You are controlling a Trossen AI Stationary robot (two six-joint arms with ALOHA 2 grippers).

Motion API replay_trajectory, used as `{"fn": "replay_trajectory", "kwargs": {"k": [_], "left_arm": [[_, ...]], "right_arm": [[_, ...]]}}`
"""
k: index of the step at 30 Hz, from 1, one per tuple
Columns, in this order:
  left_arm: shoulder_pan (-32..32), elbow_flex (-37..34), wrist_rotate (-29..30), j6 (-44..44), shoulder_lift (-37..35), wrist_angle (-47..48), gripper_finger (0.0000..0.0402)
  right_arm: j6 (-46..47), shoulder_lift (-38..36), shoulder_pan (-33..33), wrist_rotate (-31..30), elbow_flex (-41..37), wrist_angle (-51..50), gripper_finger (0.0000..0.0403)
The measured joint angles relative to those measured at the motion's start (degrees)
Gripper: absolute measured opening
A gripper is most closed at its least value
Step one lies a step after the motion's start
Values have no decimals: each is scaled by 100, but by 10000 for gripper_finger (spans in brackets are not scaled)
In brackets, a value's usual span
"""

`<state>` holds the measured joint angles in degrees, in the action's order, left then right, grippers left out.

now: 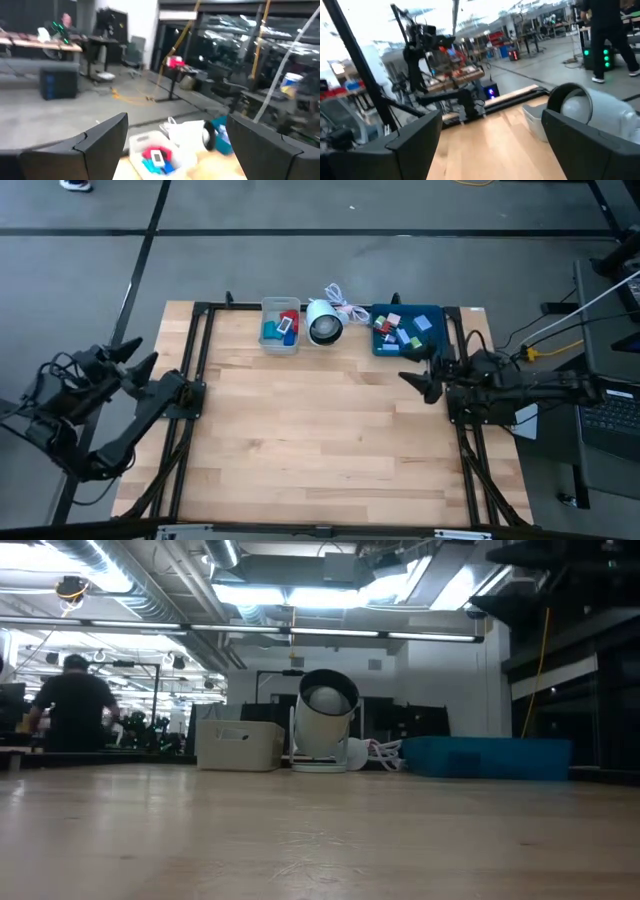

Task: Pick & Place Office items
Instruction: Return to Home Position

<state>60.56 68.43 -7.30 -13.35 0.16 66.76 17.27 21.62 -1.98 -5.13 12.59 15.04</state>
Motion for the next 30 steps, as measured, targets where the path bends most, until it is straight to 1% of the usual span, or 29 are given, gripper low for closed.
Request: {"fn": "replay_trajectory", "kwargs": {"k": [2,4,6,8,11,15,16,18,20,22,26,30], "left_arm": [[181,-140,22,93,2,-273,331],[367,-336,209,252,8,-434,331],[515,-564,302,408,5,-800,331],[593,-919,271,420,5,-1178,331],[656,-1581,-15,362,1,-2069,331],[710,-2803,-682,139,3,-3602,331],[710,-3092,-788,87,3,-3968,331],[708,-3588,-796,16,1,-4474,331],[706,-3941,-754,32,1,-4694,331],[706,-4207,-721,85,-2,-4721,331],[706,-4550,-694,391,-4,-4618,331],[706,-5077,-349,454,-6,-5165,331]], "right_arm": [[51,-6,32,-2,-387,559,348],[26,-4,50,-2,-677,974,348],[-3,-5,49,-36,-850,1230,348],[-35,-4,49,-125,-940,1279,348],[-54,-5,49,-157,-1032,1289,348],[12,-1,49,-170,-1093,1285,348],[7,-1,49,-174,-1111,1292,348],[-41,-1,49,-314,-1171,1244,348],[-122,5,49,-623,-1175,1032,348],[-145,18,49,-899,-1175,933,348],[-129,20,49,-883,-1173,786,348],[95,20,49,-901,-1175,417,348]]}}
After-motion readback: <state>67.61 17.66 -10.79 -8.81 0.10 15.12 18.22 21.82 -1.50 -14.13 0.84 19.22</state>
